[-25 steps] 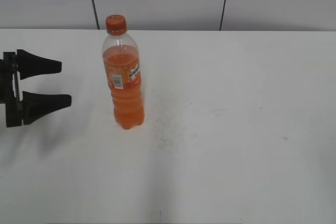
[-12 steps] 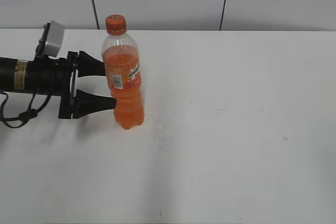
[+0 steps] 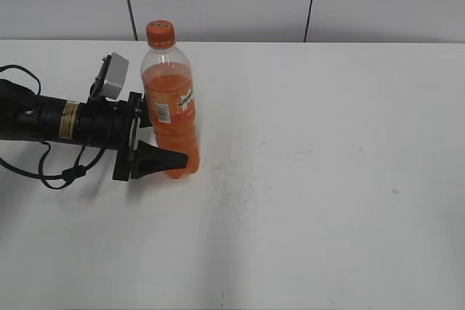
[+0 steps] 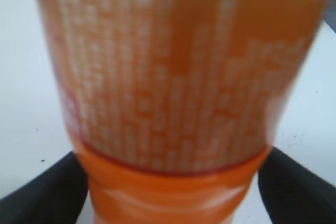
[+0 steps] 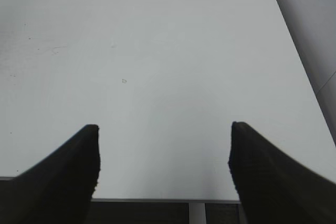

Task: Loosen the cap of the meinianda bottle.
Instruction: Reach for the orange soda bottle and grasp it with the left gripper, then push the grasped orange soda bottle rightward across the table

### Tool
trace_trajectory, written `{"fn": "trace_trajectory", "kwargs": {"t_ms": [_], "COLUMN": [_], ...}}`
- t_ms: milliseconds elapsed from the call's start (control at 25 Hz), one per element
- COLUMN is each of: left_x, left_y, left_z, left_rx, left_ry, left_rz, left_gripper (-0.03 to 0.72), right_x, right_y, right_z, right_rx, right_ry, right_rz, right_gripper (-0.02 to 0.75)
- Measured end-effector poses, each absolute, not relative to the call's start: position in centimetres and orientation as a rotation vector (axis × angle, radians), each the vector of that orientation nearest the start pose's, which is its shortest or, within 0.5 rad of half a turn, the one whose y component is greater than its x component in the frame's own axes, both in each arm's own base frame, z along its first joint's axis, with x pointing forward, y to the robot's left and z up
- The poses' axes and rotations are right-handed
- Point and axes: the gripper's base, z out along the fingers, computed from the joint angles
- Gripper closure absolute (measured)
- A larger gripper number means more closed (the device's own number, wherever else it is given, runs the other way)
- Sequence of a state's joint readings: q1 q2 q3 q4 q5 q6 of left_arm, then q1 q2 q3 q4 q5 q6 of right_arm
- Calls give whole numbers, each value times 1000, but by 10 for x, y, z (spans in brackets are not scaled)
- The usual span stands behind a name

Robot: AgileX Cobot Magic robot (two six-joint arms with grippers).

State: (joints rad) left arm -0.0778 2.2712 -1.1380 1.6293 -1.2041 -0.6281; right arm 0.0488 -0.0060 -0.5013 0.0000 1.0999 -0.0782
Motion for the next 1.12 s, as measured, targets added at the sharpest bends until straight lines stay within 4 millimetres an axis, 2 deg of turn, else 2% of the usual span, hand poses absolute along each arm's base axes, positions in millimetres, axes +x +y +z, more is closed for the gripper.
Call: {"fn": "trace_trajectory", "kwargs": {"t_ms": [360,640,920,1120], "left_x": [371,370,369,363], "left_y": [-121,-122,-126,-153], "left_z": [73,73,73,81], "left_rx": [1344,1352,1359,1393], "left_ry": [1536,1528,1525,1535], "left_rz": [-1026,-1036,-1040,-1047], "left_gripper": [118,281,281,282], "right_x": [-8,-8,-8,-8], "right_y": [0,0,0,0], "right_z": [274,274,274,274], "right_rx": [-132,-132,-132,-132], "right_ry": [2072,2072,2072,2072], "right_rz": [-18,-18,-18,-18], "right_gripper": [166,166,166,166]}}
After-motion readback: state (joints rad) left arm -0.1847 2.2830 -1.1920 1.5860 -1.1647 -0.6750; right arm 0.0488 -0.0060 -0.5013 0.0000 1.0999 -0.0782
